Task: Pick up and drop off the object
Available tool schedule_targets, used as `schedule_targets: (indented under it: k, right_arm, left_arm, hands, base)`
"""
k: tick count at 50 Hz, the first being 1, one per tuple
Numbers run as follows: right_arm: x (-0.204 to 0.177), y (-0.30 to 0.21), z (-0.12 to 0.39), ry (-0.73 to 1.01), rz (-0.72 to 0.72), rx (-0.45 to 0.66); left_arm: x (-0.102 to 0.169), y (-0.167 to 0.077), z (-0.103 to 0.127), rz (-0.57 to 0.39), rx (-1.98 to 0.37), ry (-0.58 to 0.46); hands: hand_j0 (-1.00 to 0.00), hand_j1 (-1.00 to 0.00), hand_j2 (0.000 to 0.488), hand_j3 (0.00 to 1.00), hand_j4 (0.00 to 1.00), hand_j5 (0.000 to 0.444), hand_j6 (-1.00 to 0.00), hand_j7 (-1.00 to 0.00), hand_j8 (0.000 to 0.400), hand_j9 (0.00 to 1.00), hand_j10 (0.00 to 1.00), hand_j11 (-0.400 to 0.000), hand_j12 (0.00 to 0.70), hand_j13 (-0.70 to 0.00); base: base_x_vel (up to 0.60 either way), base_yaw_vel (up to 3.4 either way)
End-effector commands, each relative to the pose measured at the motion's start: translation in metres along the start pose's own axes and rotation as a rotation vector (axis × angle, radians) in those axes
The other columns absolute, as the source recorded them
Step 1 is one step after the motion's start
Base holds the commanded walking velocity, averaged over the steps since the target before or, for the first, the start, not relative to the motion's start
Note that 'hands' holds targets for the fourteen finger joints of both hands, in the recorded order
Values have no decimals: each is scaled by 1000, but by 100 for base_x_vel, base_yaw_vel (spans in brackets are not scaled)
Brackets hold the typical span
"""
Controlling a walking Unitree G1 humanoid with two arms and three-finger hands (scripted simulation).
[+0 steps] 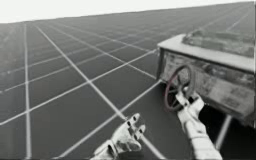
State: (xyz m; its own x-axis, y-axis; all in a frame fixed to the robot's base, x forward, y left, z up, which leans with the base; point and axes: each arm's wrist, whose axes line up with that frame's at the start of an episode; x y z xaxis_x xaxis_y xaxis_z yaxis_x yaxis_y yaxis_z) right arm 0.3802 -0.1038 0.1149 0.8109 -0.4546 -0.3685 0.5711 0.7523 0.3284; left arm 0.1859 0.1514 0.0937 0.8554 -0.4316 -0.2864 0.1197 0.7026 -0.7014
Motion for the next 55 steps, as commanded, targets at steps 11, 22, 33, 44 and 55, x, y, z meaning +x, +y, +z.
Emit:
schedule_targets:
  k: [11, 22, 33, 44, 55]
  right_arm:
    - [3, -4, 5, -17, -6, 17]
    - [3, -4, 5, -17, -6, 17]
    - [3, -4, 5, -17, -6, 17]
    - [3, -4, 5, -17, -6, 17]
    - [3, -4, 5, -17, -6, 17]
  left_arm:
    - [2, -2, 0, -1, 9, 9]
    - [2, -2, 0, -1, 9, 9]
    - [2, -2, 0, -1, 9, 9]
    - [2, -2, 0, -1, 9, 9]
    - [2, -2, 0, -1, 9, 9]
  hands:
    - [0, 0, 0, 1000, 1000, 0, 0, 0, 0, 1000, 1000, -400, 0, -700]
    - [0, 0, 0, 1000, 1000, 0, 0, 0, 0, 1000, 1000, -400, 0, -700]
    - [0, 0, 0, 1000, 1000, 0, 0, 0, 0, 1000, 1000, -400, 0, -700]
    - [0, 0, 0, 1000, 1000, 0, 0, 0, 0, 1000, 1000, -400, 0, -700]
    - [0, 0, 0, 1000, 1000, 0, 0, 0, 0, 1000, 1000, -400, 0, -700]
  base:
    - [50, 22]
    - [52, 15]
    - [53, 13]
    - [56, 8]
    - [55, 9]
